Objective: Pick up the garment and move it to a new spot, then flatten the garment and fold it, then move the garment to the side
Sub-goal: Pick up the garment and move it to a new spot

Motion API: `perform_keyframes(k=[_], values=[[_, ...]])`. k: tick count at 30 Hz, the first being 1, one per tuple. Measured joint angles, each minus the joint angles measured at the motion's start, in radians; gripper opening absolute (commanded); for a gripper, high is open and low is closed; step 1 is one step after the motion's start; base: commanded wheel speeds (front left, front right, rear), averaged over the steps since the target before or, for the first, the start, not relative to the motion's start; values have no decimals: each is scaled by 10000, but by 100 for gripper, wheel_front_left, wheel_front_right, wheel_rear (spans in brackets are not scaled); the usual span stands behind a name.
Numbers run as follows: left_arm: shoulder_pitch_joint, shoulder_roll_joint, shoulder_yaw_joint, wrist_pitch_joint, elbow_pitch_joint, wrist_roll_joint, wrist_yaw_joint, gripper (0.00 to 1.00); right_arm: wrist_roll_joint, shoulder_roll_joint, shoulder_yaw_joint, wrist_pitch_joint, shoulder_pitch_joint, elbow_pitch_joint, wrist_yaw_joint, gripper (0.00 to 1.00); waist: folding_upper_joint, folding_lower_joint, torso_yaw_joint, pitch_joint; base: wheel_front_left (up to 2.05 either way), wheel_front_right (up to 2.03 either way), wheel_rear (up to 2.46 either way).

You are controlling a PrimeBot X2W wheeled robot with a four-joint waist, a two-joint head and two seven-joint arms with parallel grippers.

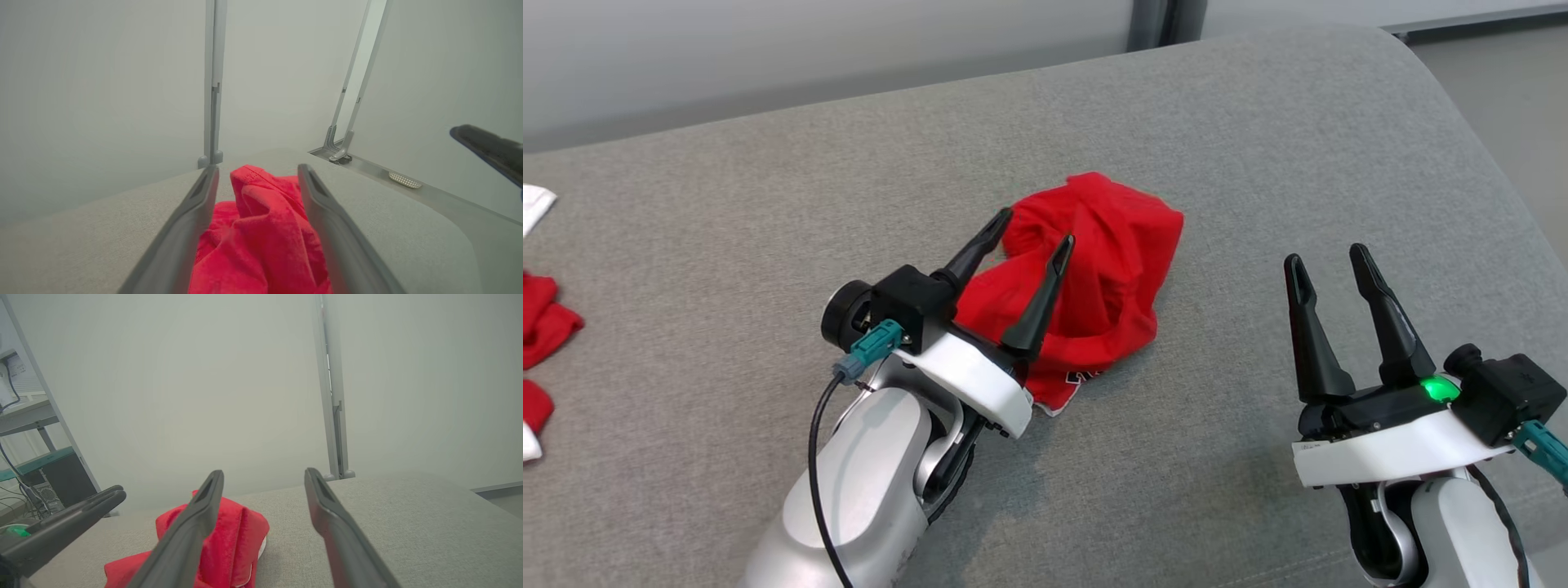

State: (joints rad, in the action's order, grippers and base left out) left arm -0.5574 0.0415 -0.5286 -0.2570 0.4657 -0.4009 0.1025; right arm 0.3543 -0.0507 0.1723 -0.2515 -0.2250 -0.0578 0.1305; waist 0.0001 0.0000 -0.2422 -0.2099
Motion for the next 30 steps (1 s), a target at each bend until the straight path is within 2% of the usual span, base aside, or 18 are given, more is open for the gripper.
perform_keyframes(k=[4,15,24,30], values=[[69,-12,270,0,-372,-42,-211,100,-12,-2,-23,0,14,-58,0,100,0,0,261,141,0,0,0],[893,69,1116,0,-1294,48,-439,100,-163,-90,61,0,135,-102,0,100,0,0,1190,416,0,0,0],[2055,174,2140,0,-2186,56,-625,100,-337,-111,104,0,486,-150,0,100,0,0,1859,786,0,0,0],[3009,291,2917,0,-2589,439,-872,100,-550,-107,-94,0,766,-456,0,100,0,0,2097,1240,0,0,0]])
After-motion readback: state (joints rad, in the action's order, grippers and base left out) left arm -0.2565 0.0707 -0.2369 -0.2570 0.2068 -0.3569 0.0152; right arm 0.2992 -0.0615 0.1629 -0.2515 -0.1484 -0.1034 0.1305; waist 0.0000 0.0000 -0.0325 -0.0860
